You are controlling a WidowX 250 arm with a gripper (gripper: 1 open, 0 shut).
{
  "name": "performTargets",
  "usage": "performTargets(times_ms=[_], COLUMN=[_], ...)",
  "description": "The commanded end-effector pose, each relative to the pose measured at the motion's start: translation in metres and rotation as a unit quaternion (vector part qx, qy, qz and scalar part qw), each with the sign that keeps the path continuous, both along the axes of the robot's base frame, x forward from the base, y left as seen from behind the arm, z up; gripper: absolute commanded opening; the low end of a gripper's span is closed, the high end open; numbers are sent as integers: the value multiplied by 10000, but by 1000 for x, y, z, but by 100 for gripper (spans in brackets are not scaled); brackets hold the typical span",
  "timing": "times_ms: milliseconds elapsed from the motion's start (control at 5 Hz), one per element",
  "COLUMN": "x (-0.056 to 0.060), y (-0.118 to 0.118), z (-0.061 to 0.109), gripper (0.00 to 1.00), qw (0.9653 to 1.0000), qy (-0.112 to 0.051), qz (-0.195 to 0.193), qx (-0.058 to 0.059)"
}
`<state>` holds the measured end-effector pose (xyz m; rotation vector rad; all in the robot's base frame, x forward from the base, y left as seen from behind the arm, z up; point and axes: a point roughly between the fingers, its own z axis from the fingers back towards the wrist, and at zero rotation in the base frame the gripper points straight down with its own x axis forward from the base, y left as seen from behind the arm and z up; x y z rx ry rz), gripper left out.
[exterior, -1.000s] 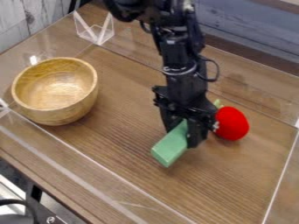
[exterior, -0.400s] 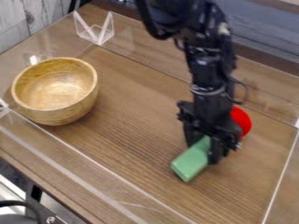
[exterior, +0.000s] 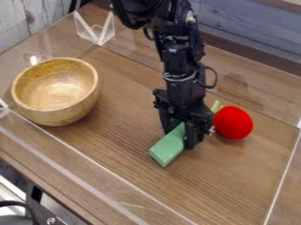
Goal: Remove the green block from the brown bowl and put it on the table
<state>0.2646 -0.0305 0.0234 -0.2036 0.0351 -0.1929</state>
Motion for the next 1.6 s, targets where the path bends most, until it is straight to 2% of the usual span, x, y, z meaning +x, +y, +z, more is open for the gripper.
performTargets(times_ms=[0, 400, 1400], x=[4, 3, 0], y=[1, -3, -21], z=[17, 23, 23], gripper=[0, 0, 0], qw=[9997, 9996, 9994], qy=[-263, -286, -248], qz=[8, -22, -210], qx=[-15, -58, -99])
